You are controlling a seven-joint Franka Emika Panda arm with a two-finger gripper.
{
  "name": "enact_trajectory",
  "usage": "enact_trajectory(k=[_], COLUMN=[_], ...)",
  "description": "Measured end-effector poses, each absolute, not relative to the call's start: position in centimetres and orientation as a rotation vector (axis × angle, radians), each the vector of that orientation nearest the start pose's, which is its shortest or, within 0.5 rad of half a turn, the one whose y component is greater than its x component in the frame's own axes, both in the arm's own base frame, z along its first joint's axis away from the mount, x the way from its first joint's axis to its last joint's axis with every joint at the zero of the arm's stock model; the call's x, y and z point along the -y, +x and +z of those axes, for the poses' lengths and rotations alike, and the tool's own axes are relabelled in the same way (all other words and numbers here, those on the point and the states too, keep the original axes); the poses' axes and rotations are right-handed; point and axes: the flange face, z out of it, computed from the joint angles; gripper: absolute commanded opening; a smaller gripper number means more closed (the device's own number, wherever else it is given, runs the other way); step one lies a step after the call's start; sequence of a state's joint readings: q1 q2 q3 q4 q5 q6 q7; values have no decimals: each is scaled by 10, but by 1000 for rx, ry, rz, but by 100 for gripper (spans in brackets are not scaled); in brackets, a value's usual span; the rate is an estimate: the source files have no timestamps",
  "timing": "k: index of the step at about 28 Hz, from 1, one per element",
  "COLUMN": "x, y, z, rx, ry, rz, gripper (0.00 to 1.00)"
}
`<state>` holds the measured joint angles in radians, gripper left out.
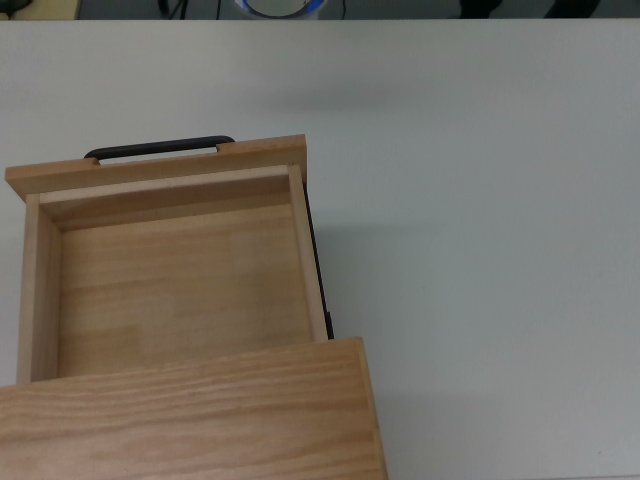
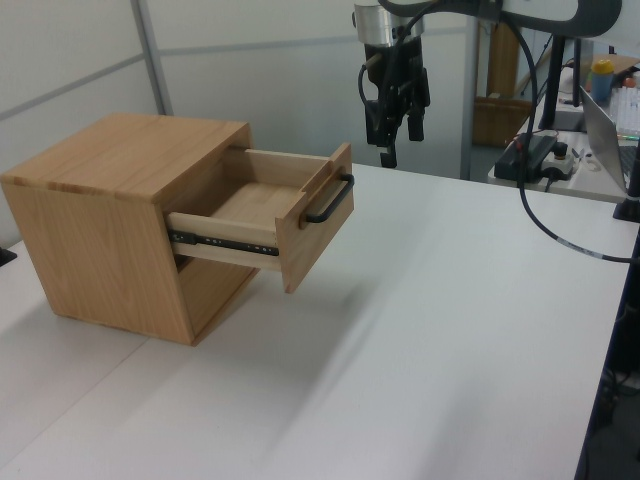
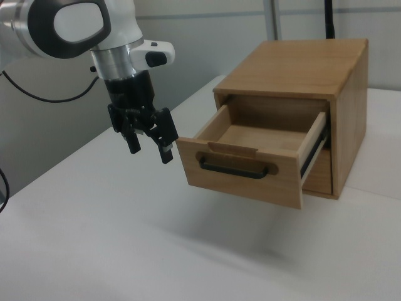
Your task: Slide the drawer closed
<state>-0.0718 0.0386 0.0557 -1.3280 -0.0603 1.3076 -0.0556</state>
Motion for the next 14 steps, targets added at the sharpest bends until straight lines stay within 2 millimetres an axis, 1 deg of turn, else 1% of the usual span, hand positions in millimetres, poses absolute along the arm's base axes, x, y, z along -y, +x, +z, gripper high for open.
enact_trajectory(k=[3, 4, 9, 14], x=[16, 15, 5, 4], y=[536, 537, 548, 560], z=[691, 689, 672, 652], rx=[45, 49, 83, 92], ry=[-3194, -3193, -3188, -3181], rz=[102, 106, 153, 205], gripper=[4, 0, 0, 0])
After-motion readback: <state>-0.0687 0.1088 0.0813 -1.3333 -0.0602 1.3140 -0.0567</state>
